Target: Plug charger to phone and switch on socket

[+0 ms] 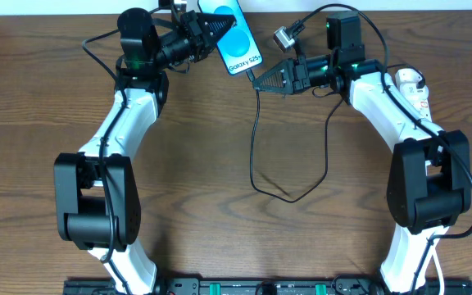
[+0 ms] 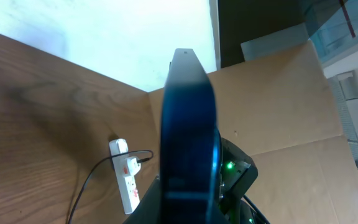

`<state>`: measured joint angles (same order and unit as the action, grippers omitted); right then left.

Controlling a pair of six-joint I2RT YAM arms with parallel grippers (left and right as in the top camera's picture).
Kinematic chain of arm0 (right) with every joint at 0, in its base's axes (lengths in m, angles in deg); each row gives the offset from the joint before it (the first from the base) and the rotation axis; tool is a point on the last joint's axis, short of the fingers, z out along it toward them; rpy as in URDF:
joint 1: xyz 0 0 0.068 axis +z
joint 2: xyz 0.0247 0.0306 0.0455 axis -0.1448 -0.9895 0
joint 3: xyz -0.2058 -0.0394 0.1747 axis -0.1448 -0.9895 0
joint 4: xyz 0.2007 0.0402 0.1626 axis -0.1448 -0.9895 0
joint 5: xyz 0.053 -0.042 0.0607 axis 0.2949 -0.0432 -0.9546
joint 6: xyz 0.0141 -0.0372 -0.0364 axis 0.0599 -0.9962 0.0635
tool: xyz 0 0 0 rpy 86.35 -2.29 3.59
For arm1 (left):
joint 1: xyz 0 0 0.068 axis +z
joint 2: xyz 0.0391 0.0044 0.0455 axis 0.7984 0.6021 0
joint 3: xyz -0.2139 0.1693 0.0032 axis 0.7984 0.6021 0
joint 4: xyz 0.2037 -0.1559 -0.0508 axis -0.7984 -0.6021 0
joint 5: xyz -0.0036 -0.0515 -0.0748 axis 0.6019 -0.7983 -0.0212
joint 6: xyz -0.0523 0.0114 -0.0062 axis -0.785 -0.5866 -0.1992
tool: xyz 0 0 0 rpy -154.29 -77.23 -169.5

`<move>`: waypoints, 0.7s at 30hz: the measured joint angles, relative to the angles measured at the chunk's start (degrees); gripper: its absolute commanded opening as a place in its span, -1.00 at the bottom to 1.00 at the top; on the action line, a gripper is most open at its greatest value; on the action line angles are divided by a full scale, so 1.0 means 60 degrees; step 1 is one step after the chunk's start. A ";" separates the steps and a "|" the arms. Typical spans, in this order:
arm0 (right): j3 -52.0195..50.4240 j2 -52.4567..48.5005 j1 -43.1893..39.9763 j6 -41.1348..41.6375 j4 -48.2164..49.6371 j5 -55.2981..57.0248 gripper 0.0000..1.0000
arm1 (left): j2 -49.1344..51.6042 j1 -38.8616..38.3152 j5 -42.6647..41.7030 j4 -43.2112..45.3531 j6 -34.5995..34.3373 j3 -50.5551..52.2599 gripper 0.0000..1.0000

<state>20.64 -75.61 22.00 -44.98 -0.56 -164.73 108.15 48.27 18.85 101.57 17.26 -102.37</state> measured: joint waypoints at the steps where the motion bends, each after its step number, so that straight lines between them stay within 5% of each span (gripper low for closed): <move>1: 0.0000 0.0000 0.0000 0.0000 0.0000 -0.0004 -0.98 | 0.0000 0.0000 0.0000 0.0004 0.0000 0.0000 -0.86; 21: 0.0000 0.0000 0.0000 -0.0357 -0.0426 -0.0135 -0.98 | 0.0000 0.0219 0.0044 0.0000 0.0025 0.0000 -0.86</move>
<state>20.64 -75.61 22.00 -47.12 -3.12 -165.54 108.15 49.58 19.11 101.57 17.41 -102.37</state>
